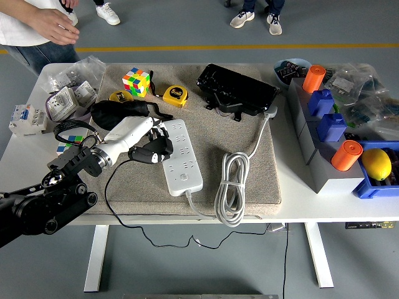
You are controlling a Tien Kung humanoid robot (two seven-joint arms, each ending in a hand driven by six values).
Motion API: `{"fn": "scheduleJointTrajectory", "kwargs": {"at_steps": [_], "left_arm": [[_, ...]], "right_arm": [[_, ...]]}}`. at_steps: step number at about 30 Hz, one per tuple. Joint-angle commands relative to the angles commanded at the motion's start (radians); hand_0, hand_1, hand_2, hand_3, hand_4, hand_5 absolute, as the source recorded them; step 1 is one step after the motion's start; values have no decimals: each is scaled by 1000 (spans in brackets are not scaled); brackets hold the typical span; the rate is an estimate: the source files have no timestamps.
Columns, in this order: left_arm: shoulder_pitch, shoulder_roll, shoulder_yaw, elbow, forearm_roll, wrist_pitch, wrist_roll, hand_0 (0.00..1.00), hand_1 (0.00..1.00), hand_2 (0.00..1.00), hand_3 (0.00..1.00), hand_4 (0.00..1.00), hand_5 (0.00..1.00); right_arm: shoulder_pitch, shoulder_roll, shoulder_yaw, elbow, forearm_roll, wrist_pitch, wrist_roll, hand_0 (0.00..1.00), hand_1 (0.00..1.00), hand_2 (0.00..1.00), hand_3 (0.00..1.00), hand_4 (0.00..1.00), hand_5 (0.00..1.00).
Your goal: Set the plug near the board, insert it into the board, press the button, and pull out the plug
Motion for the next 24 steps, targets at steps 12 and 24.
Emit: {"fn": "scheduleJointTrajectory", "kwargs": {"at_steps": [12,24], "left_arm": [[11,9,-9,-5,7,-2,-2,426,427,475,545,796,2],[13,17,-10,-9,11,-7,-6,424,425,474,545,796,2]], "right_arm": [[-3,0,4,4,-4,0,3,630,678,693,607,998,546],[-5,1,13,5,-5,1,5,630,678,693,607,998,546]]}}
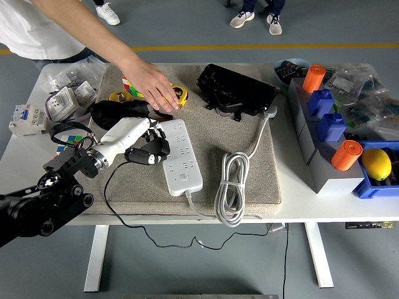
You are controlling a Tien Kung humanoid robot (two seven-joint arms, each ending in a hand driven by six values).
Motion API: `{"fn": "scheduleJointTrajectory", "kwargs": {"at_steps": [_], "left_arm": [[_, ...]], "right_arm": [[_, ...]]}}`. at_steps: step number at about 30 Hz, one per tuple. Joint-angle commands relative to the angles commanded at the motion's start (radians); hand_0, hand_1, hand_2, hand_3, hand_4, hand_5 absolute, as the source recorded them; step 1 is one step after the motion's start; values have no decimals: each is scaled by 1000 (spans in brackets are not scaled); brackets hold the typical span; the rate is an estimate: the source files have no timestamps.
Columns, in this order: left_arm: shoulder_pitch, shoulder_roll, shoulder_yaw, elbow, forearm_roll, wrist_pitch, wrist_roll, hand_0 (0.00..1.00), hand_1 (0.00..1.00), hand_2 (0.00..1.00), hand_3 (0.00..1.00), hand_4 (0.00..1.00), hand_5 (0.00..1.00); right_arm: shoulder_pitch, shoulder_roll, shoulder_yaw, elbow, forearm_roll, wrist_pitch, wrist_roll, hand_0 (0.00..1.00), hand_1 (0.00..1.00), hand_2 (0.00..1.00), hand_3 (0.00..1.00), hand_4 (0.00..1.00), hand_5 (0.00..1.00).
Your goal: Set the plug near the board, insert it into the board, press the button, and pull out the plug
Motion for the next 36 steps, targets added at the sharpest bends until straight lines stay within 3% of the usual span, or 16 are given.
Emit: {"fn": "scheduleJointTrajectory", "kwargs": {"at_steps": [36], "left_arm": [[-2,12,16,10,8,-11,-9,415,424,474,545,797,2]], "right_arm": [[-1,0,13,9,-9,-1,6,628,677,691,607,998,541]]}}
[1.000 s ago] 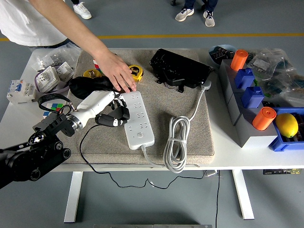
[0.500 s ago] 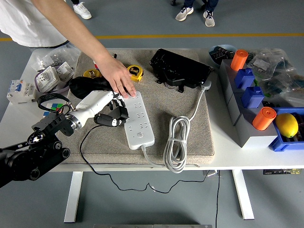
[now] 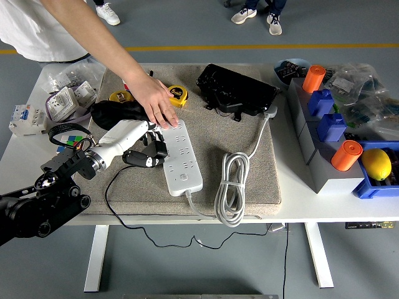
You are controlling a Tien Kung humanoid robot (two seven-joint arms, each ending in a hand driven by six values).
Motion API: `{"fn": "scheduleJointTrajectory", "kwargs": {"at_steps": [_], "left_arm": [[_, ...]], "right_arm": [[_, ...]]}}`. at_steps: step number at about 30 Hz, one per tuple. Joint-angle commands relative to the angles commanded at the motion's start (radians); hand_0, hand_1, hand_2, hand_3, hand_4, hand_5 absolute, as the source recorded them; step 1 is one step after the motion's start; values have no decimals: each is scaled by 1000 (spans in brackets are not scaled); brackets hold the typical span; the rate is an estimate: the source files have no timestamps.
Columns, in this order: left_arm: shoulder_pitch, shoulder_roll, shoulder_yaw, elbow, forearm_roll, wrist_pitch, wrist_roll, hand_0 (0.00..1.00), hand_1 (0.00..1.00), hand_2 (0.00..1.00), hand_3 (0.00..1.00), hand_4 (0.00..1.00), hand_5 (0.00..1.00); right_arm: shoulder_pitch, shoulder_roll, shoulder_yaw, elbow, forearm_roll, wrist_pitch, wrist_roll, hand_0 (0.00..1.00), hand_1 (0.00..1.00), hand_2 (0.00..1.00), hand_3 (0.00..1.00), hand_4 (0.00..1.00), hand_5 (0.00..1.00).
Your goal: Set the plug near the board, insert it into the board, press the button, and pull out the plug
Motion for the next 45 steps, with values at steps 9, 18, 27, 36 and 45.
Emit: {"fn": "scheduleJointTrajectory", "kwargs": {"at_steps": [9,18,27,36,45], "left_arm": [[-5,-5,7,13,4,2,2,413,423,474,545,797,2],[-3,-3,-2,12,6,-13,5,420,452,509,558,801,2],[-5,-4,-13,11,10,-24,3,440,507,561,568,946,2],[-1,-4,-20,11,7,-35,8,447,516,564,581,998,32],[2,-3,-31,5,-13,-30,-10,471,568,590,667,998,149]], "right_arm": [[0,0,3,0,0,0,1,627,677,691,606,998,539],[0,1,5,2,-2,0,1,627,677,690,606,998,539],[1,1,11,5,-7,0,2,626,677,690,607,998,538],[0,1,12,5,-7,1,2,627,677,690,606,998,538],[0,1,10,4,-7,2,3,627,676,690,604,998,537]]}}
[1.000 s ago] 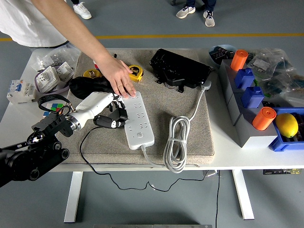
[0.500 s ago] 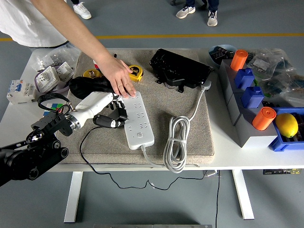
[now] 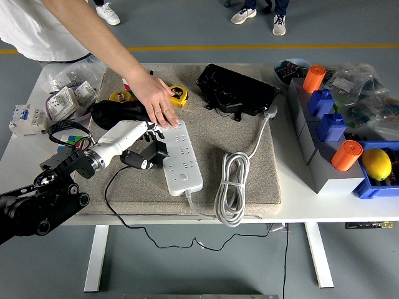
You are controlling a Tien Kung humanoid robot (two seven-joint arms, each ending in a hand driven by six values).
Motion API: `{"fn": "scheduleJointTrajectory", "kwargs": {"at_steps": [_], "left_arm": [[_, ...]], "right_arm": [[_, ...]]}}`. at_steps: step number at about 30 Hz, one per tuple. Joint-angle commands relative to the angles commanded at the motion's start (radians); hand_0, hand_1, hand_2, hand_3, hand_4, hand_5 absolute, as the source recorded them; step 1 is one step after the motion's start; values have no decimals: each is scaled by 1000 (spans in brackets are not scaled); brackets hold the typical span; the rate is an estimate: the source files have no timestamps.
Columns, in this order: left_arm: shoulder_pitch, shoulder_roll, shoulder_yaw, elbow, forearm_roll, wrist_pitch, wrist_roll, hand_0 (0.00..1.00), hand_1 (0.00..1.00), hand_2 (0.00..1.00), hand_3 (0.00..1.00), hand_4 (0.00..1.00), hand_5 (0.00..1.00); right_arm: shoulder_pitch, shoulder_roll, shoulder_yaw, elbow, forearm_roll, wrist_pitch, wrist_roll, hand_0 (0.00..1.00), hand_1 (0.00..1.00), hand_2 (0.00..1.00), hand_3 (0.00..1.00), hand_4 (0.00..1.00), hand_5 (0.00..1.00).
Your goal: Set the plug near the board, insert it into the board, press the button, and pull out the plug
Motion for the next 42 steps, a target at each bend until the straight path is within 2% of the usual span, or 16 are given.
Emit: {"fn": "scheduleJointTrajectory", "kwargs": {"at_steps": [5,6,7,11,12,14,17,18,20,23,24,26,29,30,37,42], "left_arm": [[3,2,-13,-9,-12,-1,-9,471,568,590,667,998,149],[5,3,-16,-12,-13,-1,-10,486,584,630,678,998,206],[8,5,-22,-19,-17,-2,-12,486,584,630,678,998,206],[28,16,-45,-59,-29,-3,-19,486,584,630,678,998,206],[35,18,-51,-71,-26,-4,-20,488,594,635,680,998,244],[47,23,-62,-88,-31,-3,-23,488,594,635,680,998,244],[86,38,-91,-134,-73,26,-61,488,594,635,680,998,244],[100,43,-101,-146,-97,39,-82,502,600,638,676,998,476],[140,53,-128,-170,-134,73,-135,502,600,638,676,998,476],[182,57,-158,-182,-161,92,-183,502,600,638,676,998,476],[199,56,-171,-185,-162,96,-191,738,760,761,741,937,799],[219,54,-187,-187,-164,99,-201,738,760,761,741,937,799],[251,48,-207,-196,-161,93,-186,738,760,761,741,937,799],[256,47,-209,-197,-160,93,-181,792,803,800,777,880,940],[287,28,-213,-191,-140,95,-135,801,811,800,775,877,960],[298,34,-213,-186,-131,91,-123,786,796,782,761,880,965]], "right_arm": [[1,1,4,1,-1,0,1,627,676,690,604,998,537],[0,1,5,2,-1,0,1,627,676,690,603,998,536],[0,1,5,3,-2,0,1,627,676,690,603,998,536],[-2,0,5,2,-3,1,1,627,676,690,603,998,536],[-2,0,3,1,-3,1,1,628,677,690,603,998,535],[-2,1,2,1,-2,1,2,628,677,690,603,998,535],[0,0,-1,2,-3,1,3,628,677,690,603,998,535],[0,0,-2,2,-3,1,3,627,676,690,602,998,532],[-1,-1,-3,3,-2,1,5,627,676,690,602,998,532],[-2,0,-3,2,-1,1,9,627,676,690,602,998,532],[-3,1,-3,1,0,1,10,627,675,690,601,998,532],[-4,1,-3,0,2,0,14,627,675,690,601,998,532],[-4,1,-3,2,2,-2,19,627,675,690,601,998,532],[-5,1,-3,2,1,-2,20,625,672,689,600,998,531],[-6,-2,-8,2,2,-4,25,625,672,689,596,998,531],[-8,-4,-8,5,2,-5,28,625,670,688,594,998,531]]}}
